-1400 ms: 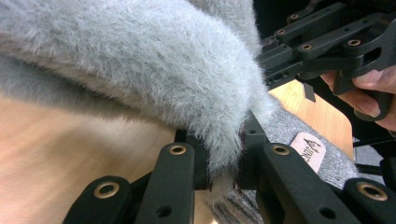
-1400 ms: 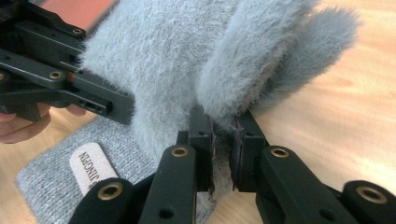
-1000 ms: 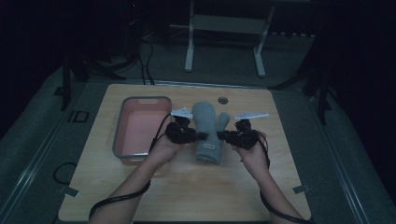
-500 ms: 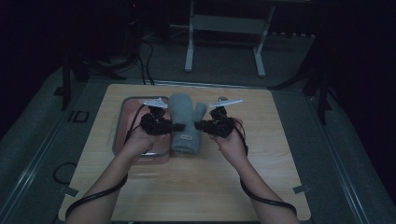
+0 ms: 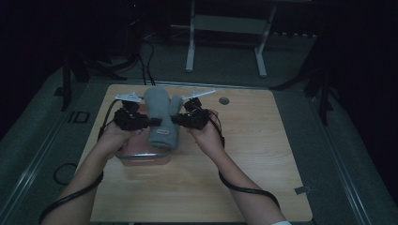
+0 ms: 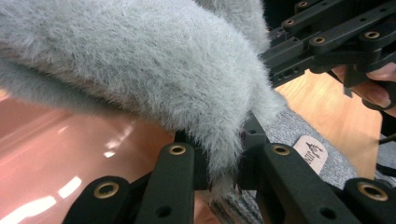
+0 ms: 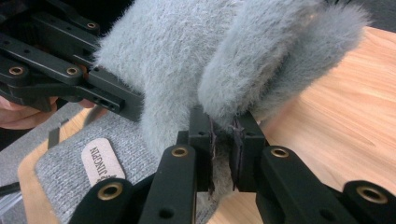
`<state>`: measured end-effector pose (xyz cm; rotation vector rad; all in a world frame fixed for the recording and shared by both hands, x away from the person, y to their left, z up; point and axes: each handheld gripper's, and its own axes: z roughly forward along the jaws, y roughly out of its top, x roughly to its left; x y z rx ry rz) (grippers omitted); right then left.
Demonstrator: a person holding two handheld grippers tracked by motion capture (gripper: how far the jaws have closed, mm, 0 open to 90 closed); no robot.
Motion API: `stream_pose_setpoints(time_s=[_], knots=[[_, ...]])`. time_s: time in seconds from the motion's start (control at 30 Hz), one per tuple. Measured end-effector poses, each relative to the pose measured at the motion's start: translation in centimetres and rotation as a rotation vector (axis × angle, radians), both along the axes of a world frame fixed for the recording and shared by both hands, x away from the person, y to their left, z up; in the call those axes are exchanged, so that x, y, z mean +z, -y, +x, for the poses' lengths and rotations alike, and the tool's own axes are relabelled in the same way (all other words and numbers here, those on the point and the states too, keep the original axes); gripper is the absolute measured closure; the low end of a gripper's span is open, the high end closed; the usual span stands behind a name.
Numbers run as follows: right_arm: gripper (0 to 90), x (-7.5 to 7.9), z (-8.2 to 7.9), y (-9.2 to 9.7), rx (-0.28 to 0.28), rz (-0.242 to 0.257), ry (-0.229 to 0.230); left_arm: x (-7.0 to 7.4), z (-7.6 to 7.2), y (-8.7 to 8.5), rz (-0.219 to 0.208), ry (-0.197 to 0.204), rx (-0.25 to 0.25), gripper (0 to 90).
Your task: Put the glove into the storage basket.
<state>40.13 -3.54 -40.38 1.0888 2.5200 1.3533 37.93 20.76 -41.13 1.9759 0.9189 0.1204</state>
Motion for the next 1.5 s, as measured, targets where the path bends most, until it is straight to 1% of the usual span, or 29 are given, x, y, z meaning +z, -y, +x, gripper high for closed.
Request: stream_pose_setpoints(time_s=[0.03,0.07,0.13,0.17,0.27,0.37,0.47,0.6,0.63,0.67,0.8,0.87,0.93,0.97,1.0,1.03,1.07,1.1,1.17,1.23,1.27,1.3,1.37,1.4,1.43,1.5], knots=[[80.9,0.0,0.0,0.0,0.000,0.000,0.000,0.0,0.0,0.0,0.000,0.000,0.000,80.5],[80.9,0.0,0.2,-1.8,0.009,0.002,0.006,0.1,0.0,-1.3,0.014,-0.009,0.019,80.5],[80.9,-0.1,0.3,-2.7,0.014,0.010,0.000,0.1,0.0,-2.3,0.020,-0.018,0.032,80.5],[80.9,-0.2,0.3,-3.2,0.015,0.012,-0.004,0.1,0.0,-2.7,0.031,-0.022,0.039,80.5],[80.9,-0.5,0.6,-4.4,0.025,0.007,-0.008,0.0,0.0,-3.4,0.056,-0.026,0.052,80.5],[80.9,-1.1,0.8,-5.0,0.028,0.004,-0.016,-0.4,0.3,-3.6,0.069,-0.037,0.058,80.4],[80.9,-1.8,1.3,-5.2,0.022,-0.002,-0.040,-1.3,0.6,-3.6,0.071,-0.057,0.070,80.4],[80.9,-3.3,1.9,-5.5,0.011,-0.023,-0.067,-2.8,1.1,-3.6,0.079,-0.096,0.083,80.4],[80.9,-3.3,1.9,-5.5,0.011,-0.023,-0.067,-2.8,1.1,-3.6,0.079,-0.096,0.083,80.4],[80.8,-4.2,2.1,-5.8,0.009,-0.040,-0.084,-3.6,1.3,-3.5,0.088,-0.119,0.092,80.4],[80.8,-5.7,2.5,-6.5,0.005,-0.086,-0.103,-4.9,1.7,-3.4,0.126,-0.155,0.108,80.4],[80.7,-6.4,2.7,-6.9,0.003,-0.110,-0.108,-5.6,1.9,-3.2,0.141,-0.178,0.123,80.4],[80.7,-7.0,2.8,-7.2,0.002,-0.130,-0.109,-6.1,2.0,-3.0,0.165,-0.187,0.129,80.3],[80.7,-7.0,2.8,-7.2,0.002,-0.130,-0.109,-6.1,2.0,-3.0,0.165,-0.187,0.129,80.2],[80.6,-7.3,2.9,-7.3,0.001,-0.141,-0.114,-6.4,2.1,-2.8,0.186,-0.198,0.130,80.2],[80.6,-7.3,2.9,-7.3,0.001,-0.141,-0.114,-6.4,2.1,-2.8,0.186,-0.198,0.130,80.2],[80.2,-8.1,3.2,-7.9,-0.002,-0.191,-0.114,-6.8,2.3,-2.6,0.201,-0.211,0.135,80.2],[80.0,-8.3,3.2,-8.0,-0.003,-0.207,-0.115,-7.1,2.5,-2.3,0.221,-0.222,0.137,80.2],[78.8,-8.4,3.3,-8.2,-0.007,-0.231,-0.107,-7.2,2.6,-2.1,0.226,-0.228,0.141,80.2],[75.4,-8.6,3.5,-8.3,-0.002,-0.261,-0.113,-7.7,3.0,-1.7,0.252,-0.257,0.142,80.1],[73.8,-8.7,3.6,-8.3,-0.002,-0.268,-0.120,-7.8,3.1,-1.6,0.254,-0.268,0.146,80.1],[72.8,-8.7,3.7,-8.2,-0.007,-0.269,-0.120,-7.9,3.3,-1.4,0.265,-0.282,0.142,80.0],[66.8,-8.4,3.6,-8.0,0.004,-0.256,-0.112,-8.2,3.6,-1.0,0.303,-0.305,0.153,79.6],[63.6,-8.1,3.5,-7.9,0.007,-0.250,-0.097,-8.3,3.7,-0.9,0.308,-0.308,0.159,79.1],[62.7,-7.9,3.4,-7.9,0.016,-0.247,-0.083,-8.3,3.9,-0.8,0.316,-0.314,0.161,78.2],[56.8,-7.2,3.1,-7.8,0.024,-0.226,-0.066,-8.4,4.0,-0.5,0.344,-0.315,0.182,72.0]])
